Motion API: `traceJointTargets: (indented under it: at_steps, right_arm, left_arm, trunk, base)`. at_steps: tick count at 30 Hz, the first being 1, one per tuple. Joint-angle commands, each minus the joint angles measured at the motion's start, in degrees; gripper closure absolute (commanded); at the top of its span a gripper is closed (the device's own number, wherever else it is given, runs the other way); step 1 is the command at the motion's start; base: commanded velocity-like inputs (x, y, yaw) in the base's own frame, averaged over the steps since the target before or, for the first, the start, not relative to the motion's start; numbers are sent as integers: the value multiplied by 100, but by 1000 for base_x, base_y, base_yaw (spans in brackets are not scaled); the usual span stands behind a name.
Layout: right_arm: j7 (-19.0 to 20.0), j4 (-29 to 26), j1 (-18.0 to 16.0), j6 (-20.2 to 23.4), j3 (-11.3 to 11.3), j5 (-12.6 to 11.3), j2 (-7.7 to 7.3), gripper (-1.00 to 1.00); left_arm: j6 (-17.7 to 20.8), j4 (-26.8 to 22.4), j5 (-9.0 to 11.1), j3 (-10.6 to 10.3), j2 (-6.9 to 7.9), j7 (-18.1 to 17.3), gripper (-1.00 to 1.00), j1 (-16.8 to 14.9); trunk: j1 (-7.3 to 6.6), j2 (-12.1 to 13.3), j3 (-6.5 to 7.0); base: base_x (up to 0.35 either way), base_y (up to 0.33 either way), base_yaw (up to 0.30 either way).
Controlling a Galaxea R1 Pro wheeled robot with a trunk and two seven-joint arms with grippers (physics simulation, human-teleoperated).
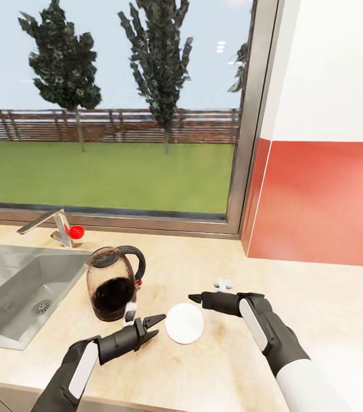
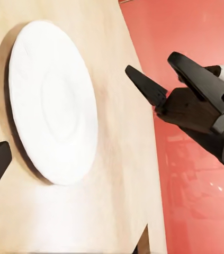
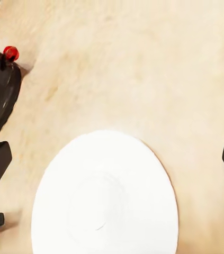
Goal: Set up a coffee station on the kitchen countertop: keep the coffee maker on the countertop, move the bottle of coffee from the kitchen shelf to the counter next to the coffee maker, place a paper coffee filter on top of the coffee maker, put the saucer next to the coffee maker with the coffee cup on the saucer, and place the electric kettle next to the coffee maker.
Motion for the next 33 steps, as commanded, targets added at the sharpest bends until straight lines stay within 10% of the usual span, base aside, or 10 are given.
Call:
traceJointTargets:
  at_steps: [1,33]
  right_arm:
    - [10,31,-5,26,-3,-17,1,-100]
    - [15,589,-5,17,-19,-79,1,-100]
  left_arm:
    - [28,-1,-8,17,-6,-17,-100,9]
    - [28,-1,-9,16,-7,-4,-100,38]
  trunk:
    - [3,-12,-13]
    - [3,-12,-13]
  base:
    - [0,0,0]
    - [36,6,0]
